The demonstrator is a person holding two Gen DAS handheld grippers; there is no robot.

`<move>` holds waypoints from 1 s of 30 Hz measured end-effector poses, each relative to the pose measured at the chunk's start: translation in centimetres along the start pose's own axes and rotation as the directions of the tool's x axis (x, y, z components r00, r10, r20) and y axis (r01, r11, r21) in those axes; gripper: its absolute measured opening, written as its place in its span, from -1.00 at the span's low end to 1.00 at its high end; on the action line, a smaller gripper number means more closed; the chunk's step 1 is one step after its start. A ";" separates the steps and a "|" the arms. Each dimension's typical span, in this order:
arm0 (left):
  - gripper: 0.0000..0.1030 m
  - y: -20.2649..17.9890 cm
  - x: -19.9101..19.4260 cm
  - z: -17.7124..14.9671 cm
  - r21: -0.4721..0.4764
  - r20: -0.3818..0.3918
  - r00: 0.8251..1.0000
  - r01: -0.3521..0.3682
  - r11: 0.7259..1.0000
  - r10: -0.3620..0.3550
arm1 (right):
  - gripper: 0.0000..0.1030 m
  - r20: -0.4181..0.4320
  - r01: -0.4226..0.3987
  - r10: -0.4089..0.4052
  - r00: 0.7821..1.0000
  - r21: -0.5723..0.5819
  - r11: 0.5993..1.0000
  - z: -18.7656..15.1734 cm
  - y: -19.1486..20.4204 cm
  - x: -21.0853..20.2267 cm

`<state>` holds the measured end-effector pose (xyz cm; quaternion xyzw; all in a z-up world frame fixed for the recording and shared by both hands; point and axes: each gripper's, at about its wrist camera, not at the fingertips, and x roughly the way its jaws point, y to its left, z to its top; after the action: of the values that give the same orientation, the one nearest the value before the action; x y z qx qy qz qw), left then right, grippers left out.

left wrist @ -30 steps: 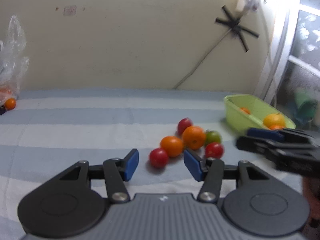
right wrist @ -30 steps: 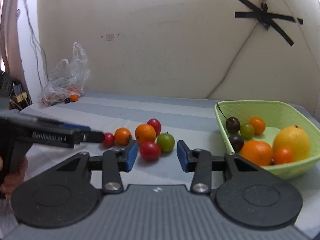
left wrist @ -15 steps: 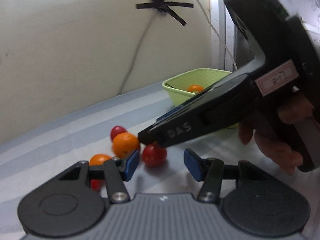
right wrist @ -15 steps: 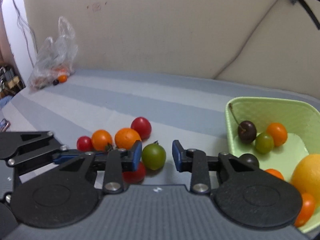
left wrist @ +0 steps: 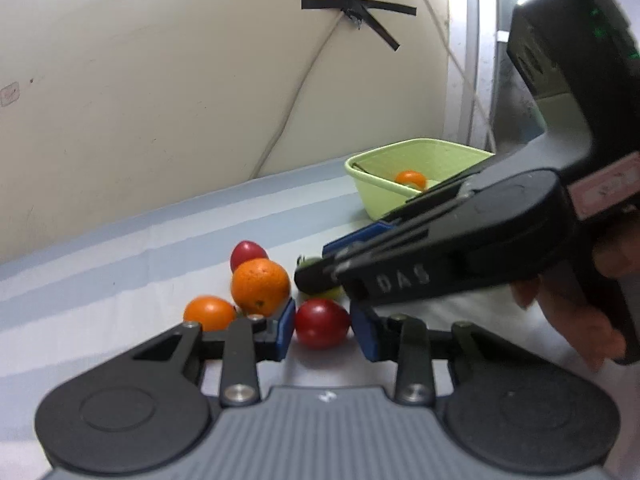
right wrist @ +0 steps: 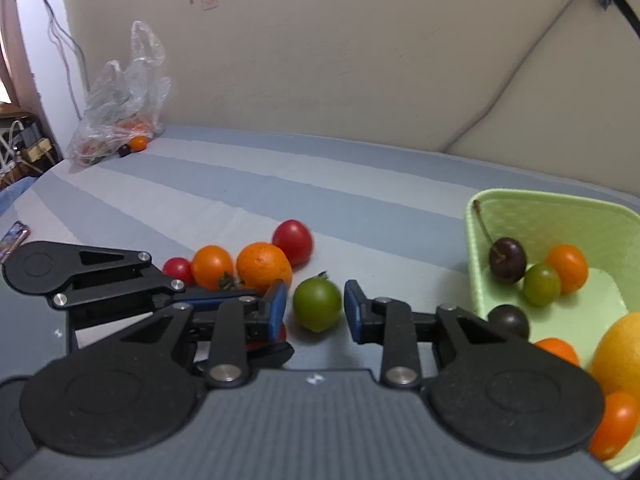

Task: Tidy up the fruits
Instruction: 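Grasp a red cherry tomato with the left tool while the right tool grasps a green tomato, then lower the red and green tomatoes into the basket and open both tools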

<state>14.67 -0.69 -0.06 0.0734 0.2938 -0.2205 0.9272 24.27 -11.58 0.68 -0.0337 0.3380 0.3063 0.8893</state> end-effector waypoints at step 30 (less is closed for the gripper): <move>-0.30 -7.0 -7.5 -6.2 0.003 -0.037 0.993 0.110 0.994 -0.109 | -0.38 0.201 0.176 -0.183 0.962 0.052 0.983 -14.5 2.3 -13.2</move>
<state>2.86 -2.50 -0.86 0.0636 0.3137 -0.2703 0.9080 6.85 -20.47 -1.88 -0.0173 0.2452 0.2204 0.9439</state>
